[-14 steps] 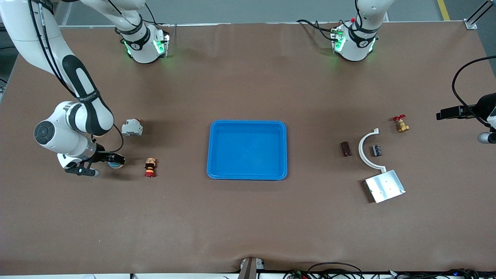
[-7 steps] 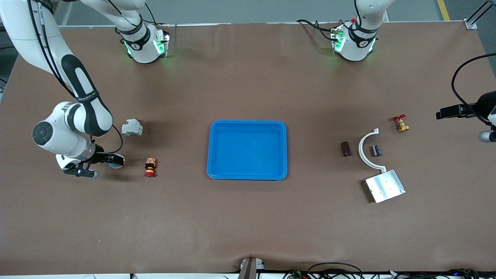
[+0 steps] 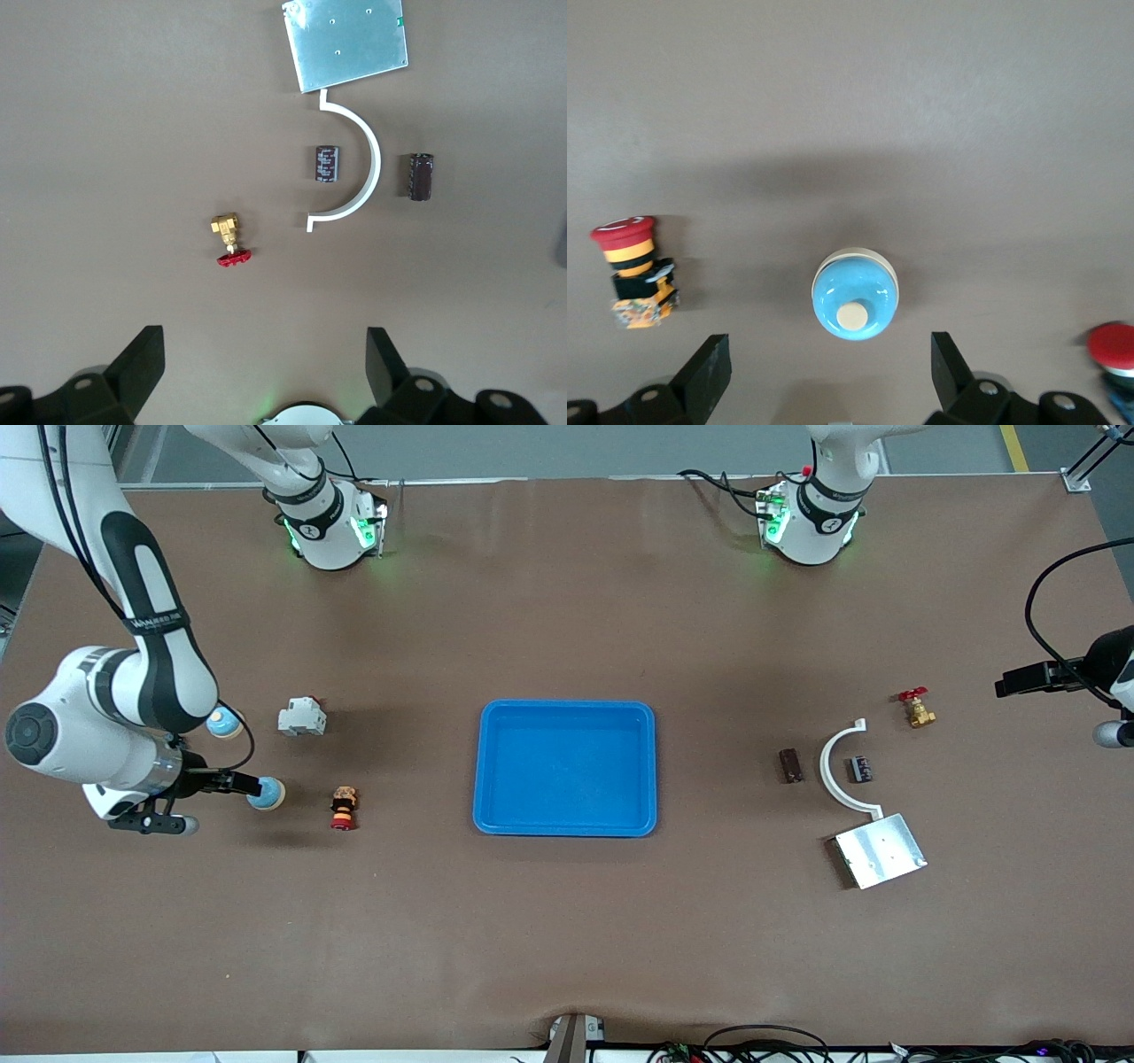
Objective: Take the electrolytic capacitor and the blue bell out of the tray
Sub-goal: 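Lower the bell beside the first bell while the left gripper withdraws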
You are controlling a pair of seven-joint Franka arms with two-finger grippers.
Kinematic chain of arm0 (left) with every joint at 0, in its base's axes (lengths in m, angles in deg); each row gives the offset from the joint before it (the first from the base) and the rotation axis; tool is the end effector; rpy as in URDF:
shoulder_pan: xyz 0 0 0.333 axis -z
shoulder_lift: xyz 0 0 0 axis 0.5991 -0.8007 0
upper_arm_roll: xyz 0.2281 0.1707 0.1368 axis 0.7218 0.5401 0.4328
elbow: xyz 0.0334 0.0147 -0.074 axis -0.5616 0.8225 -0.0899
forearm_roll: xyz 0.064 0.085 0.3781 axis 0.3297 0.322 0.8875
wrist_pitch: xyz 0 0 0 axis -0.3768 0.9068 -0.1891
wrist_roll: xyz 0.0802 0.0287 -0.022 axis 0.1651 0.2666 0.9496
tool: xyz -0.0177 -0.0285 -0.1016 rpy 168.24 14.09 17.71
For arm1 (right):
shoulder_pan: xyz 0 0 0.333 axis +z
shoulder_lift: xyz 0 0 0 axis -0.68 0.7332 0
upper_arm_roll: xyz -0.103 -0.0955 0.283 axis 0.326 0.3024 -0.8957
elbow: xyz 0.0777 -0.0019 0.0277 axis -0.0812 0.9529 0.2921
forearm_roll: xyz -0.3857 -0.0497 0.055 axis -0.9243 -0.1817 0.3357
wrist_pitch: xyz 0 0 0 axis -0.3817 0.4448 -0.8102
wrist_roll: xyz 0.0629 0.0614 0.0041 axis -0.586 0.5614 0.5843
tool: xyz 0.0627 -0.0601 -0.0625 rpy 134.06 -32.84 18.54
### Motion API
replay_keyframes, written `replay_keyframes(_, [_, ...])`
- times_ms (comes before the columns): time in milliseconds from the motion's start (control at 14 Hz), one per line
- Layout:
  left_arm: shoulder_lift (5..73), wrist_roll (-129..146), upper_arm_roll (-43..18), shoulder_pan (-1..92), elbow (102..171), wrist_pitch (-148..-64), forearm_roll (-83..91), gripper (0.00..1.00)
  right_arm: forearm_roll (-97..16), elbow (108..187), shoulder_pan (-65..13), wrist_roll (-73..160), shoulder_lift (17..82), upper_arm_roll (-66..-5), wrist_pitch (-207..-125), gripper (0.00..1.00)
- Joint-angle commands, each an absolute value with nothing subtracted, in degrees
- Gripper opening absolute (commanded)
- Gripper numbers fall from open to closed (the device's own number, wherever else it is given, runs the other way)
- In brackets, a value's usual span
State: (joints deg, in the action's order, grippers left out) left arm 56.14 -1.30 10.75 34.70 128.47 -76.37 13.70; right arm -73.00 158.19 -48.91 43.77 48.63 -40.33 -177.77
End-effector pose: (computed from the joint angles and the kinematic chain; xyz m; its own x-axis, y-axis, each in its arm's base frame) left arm 0.5775 0.0707 0.5293 0.9740 0.0667 -0.2166 0.0656 -0.9978 -0.0124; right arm 0.6142 -0.0705 0.2886 0.9947 -0.0751 -0.0699 -0.0793 -0.9951 -0.0590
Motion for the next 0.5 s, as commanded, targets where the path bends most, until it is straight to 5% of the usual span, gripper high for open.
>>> replay_keyframes(0, [56.62, -2.07, 23.35, 47.23, 127.61, -75.90, 11.84, 1.00, -74.93, 158.53, -49.17, 44.81, 44.26, -40.28, -174.98, 1.00])
replay_keyframes(429, [55.92, -1.28, 25.24, 48.50, 125.31, -75.99, 8.50, 1.00, -74.94, 152.57, -49.35, 44.19, 38.63, -40.10, -165.06, 1.00])
